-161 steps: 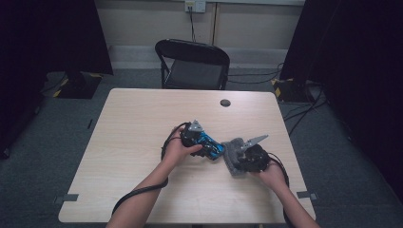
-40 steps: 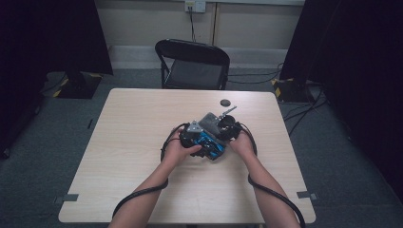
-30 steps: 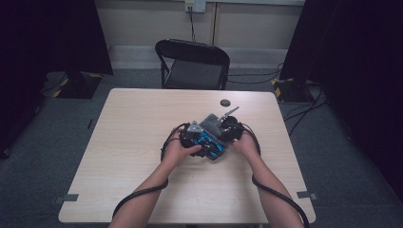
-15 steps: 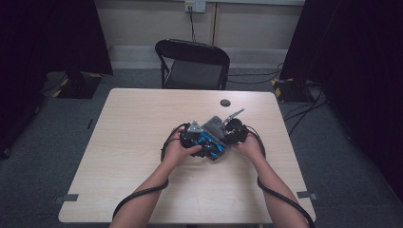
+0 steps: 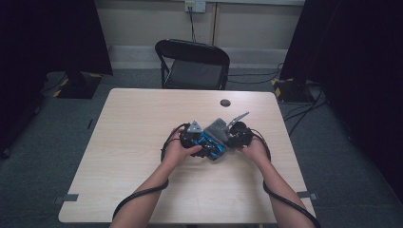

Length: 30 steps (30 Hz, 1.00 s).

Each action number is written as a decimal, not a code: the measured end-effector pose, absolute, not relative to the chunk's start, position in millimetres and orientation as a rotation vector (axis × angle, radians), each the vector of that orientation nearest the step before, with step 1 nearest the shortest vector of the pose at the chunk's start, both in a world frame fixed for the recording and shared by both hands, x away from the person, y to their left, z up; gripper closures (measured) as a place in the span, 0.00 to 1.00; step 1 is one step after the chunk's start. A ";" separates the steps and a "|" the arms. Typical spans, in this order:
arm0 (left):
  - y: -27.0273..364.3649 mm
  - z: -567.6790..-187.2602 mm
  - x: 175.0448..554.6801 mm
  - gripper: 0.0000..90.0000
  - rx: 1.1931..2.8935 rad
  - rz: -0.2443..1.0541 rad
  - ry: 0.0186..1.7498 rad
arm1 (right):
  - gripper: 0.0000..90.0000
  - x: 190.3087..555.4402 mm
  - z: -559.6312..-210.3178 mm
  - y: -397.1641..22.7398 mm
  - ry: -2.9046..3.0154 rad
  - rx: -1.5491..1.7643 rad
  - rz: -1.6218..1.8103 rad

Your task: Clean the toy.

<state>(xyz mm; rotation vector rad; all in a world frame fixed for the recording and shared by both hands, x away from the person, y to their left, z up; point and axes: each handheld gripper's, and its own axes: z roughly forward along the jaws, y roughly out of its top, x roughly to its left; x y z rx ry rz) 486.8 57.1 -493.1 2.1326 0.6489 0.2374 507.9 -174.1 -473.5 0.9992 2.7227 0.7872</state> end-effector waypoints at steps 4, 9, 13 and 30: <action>57.3 -493.0 487.1 0.10 2.134 0.237 0.651 | 0.85 503.0 -473.1 -178.8 2.734 0.987 0.783; 57.1 -492.9 487.1 0.10 2.135 0.238 0.649 | 0.85 496.4 -472.6 -182.8 2.747 0.966 0.778; 57.2 -493.0 487.0 0.10 2.134 0.238 0.649 | 0.85 492.4 -473.1 -186.9 2.748 0.974 0.795; 57.1 -493.0 487.0 0.10 2.133 0.238 0.649 | 0.85 472.2 -473.0 -197.7 2.757 0.984 0.812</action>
